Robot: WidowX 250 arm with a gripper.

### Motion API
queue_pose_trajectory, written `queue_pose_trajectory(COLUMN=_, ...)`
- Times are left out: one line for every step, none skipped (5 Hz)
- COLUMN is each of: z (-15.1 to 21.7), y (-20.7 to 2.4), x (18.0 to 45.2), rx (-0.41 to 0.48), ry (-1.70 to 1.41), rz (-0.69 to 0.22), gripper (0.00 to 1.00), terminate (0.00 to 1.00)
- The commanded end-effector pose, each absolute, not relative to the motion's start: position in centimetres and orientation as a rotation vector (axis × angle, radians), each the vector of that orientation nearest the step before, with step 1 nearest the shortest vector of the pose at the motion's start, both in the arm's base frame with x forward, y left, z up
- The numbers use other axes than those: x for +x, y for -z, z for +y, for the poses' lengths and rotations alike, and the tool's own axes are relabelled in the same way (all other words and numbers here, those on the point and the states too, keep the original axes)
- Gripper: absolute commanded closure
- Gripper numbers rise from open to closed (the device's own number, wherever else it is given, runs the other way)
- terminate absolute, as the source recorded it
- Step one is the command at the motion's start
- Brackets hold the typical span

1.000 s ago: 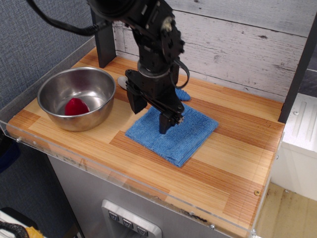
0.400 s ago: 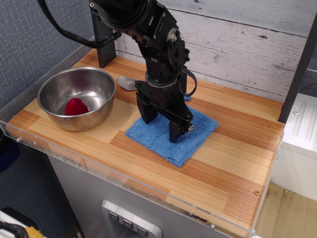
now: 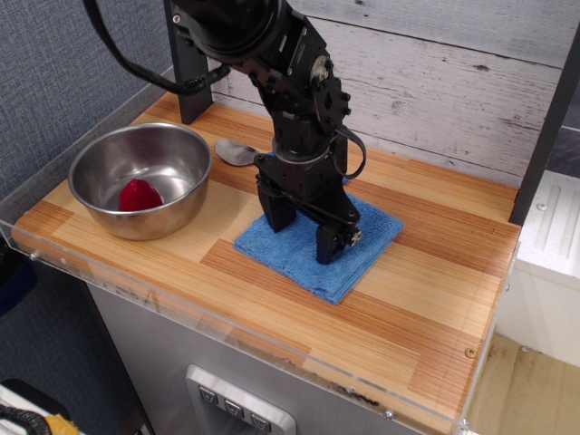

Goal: Move the blue cloth from the center of the table to back right corner

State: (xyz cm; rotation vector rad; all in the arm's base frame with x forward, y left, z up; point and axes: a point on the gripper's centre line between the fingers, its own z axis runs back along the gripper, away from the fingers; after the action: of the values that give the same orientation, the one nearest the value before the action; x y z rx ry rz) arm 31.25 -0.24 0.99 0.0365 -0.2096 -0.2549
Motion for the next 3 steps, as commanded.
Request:
queue_pose_trajectory(z=-2.4, y=-0.8, x=33.0, rx=0.034, ry=0.307, rz=-0.219, gripper=0.00, terminate=0.00)
queue_pose_trajectory(z=-4.0, y=-0.8, x=34.0, rx=0.015, ry=0.341, rz=-0.225, gripper=0.00, terminate=0.00)
queue_pose_trajectory(z=-5.3, y=-0.8, x=35.0, rx=0.001, ry=0.368, rz=-0.233, gripper=0.00, terminate=0.00)
